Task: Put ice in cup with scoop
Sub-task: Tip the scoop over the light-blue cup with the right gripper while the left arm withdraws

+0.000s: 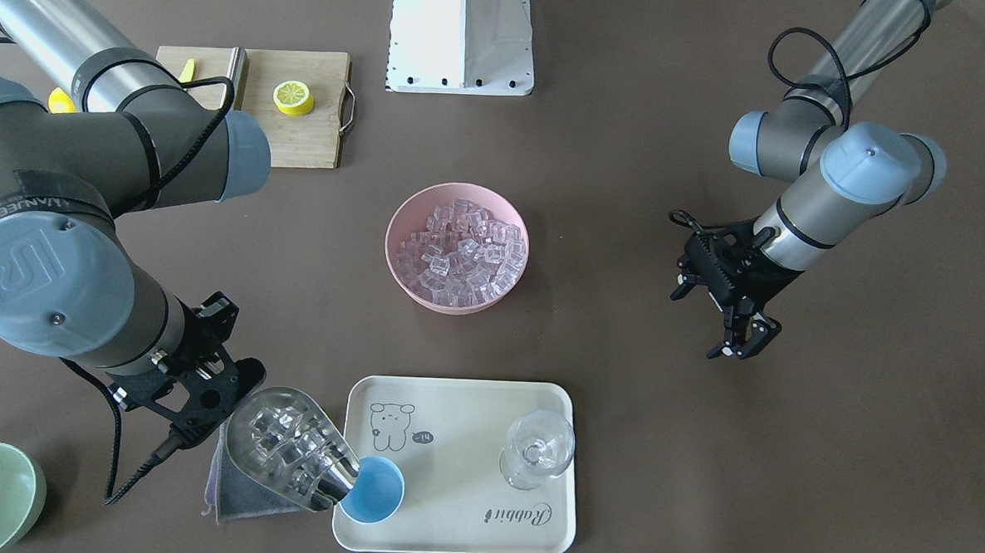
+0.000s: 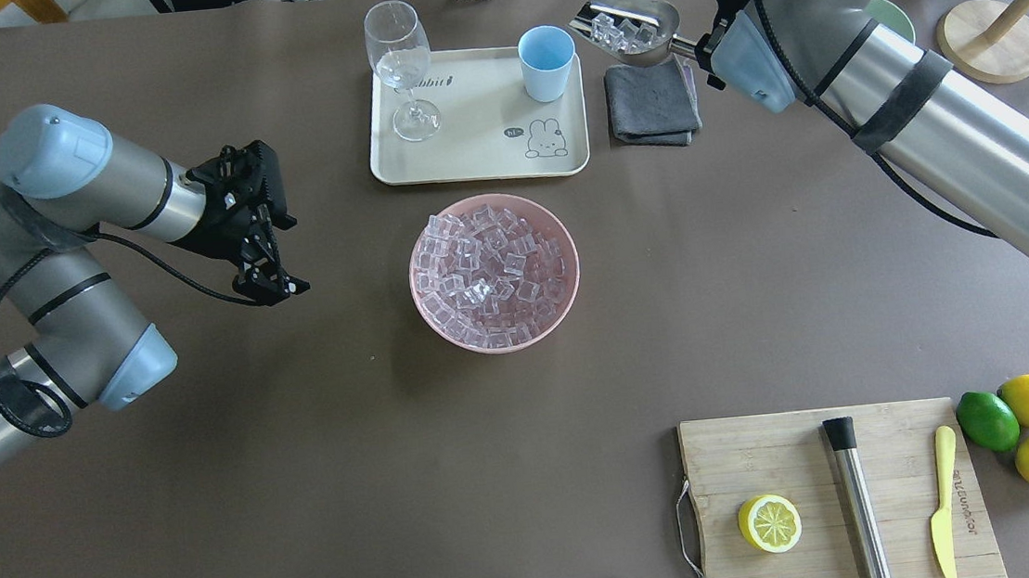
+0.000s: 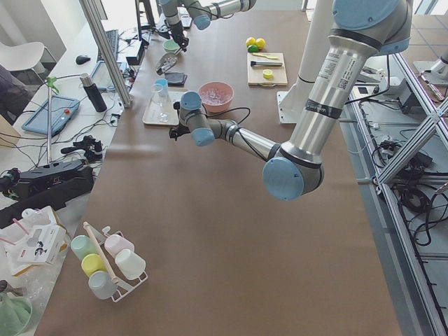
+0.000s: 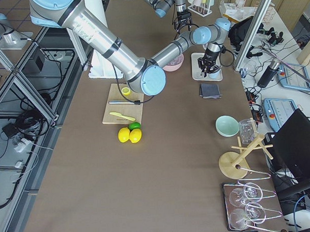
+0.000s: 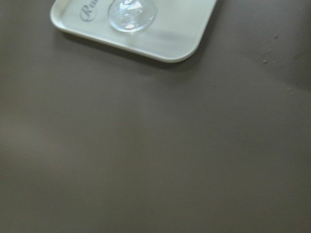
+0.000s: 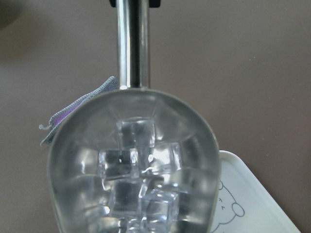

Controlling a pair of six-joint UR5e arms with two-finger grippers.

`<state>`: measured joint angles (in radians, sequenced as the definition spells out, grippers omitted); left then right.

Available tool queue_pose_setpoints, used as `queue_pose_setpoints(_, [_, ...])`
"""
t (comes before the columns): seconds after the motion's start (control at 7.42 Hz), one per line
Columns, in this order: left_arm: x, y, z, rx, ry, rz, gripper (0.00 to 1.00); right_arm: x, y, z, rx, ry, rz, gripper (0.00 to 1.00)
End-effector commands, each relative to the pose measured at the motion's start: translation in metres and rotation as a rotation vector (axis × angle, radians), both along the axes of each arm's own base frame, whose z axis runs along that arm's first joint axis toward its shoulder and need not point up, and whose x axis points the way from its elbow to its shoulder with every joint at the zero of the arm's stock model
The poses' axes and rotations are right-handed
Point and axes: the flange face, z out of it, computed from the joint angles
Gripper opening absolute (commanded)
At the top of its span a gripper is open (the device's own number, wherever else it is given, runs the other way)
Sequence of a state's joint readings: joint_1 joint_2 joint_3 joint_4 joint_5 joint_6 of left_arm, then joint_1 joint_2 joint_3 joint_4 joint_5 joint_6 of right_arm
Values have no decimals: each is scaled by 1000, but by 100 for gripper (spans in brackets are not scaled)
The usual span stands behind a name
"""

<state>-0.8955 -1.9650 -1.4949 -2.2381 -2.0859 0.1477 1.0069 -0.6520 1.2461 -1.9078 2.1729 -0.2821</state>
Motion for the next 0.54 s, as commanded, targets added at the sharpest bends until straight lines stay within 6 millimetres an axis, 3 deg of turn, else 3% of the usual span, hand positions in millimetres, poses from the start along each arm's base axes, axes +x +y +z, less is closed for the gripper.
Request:
queue_pose_setpoints(0.0, [-97, -24, 58, -52, -106, -215, 99, -20, -4, -5, 3, 97, -79, 0])
queue_pose_setpoints(0.27, [-199, -40, 107, -188, -218, -389, 99, -19, -6, -8, -25, 151, -117, 0])
queue_pose_setpoints(0.4, [-234, -18, 141, -253, -244, -419, 99, -20, -9, -9, -32, 168, -118, 0])
